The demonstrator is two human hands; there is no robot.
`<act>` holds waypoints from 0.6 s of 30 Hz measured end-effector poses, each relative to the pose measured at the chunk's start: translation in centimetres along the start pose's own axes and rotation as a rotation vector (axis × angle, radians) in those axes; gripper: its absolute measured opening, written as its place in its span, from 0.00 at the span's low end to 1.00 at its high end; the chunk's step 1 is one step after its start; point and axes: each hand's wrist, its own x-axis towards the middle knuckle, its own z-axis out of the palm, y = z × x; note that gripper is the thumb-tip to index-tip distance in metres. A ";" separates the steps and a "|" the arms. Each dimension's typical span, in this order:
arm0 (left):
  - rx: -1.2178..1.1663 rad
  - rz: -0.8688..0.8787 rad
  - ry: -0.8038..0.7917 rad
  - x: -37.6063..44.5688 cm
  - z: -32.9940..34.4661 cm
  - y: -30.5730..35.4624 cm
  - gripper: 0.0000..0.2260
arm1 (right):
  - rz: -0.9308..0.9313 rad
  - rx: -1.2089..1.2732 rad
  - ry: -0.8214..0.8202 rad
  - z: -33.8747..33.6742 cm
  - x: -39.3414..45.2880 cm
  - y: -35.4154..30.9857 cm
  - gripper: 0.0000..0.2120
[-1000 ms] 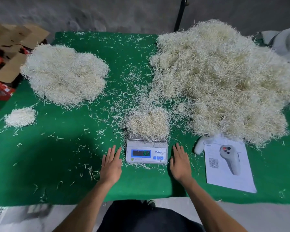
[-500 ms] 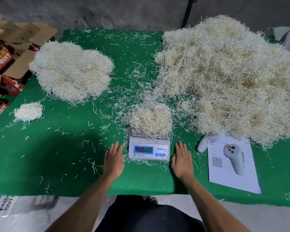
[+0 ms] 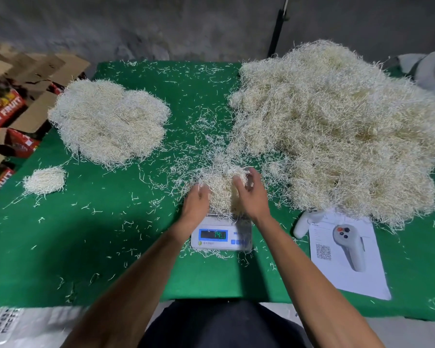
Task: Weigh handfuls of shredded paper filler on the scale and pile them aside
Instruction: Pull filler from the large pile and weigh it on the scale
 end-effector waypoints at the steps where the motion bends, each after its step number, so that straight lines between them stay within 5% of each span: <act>1: -0.042 0.014 -0.044 -0.1 0.7 0.7 0.20 | 0.030 0.012 -0.046 0.7 0.2 -0.7 0.39; 6: -0.542 -0.070 -0.032 -0.2 1.4 2.2 0.42 | 0.171 0.274 -0.004 1.8 1.3 -2.0 0.40; 10: -0.886 -0.262 -0.078 1.6 0.5 4.8 0.57 | 0.119 0.267 -0.130 2.1 2.3 -2.9 0.36; 13: -0.924 -0.328 -0.033 2.9 -1.2 5.7 0.54 | 0.148 0.314 -0.064 0.6 4.9 -3.8 0.20; 18: -0.849 -0.365 -0.043 4.4 -3.0 5.7 0.52 | 0.319 0.509 -0.003 -1.8 9.7 -5.1 0.10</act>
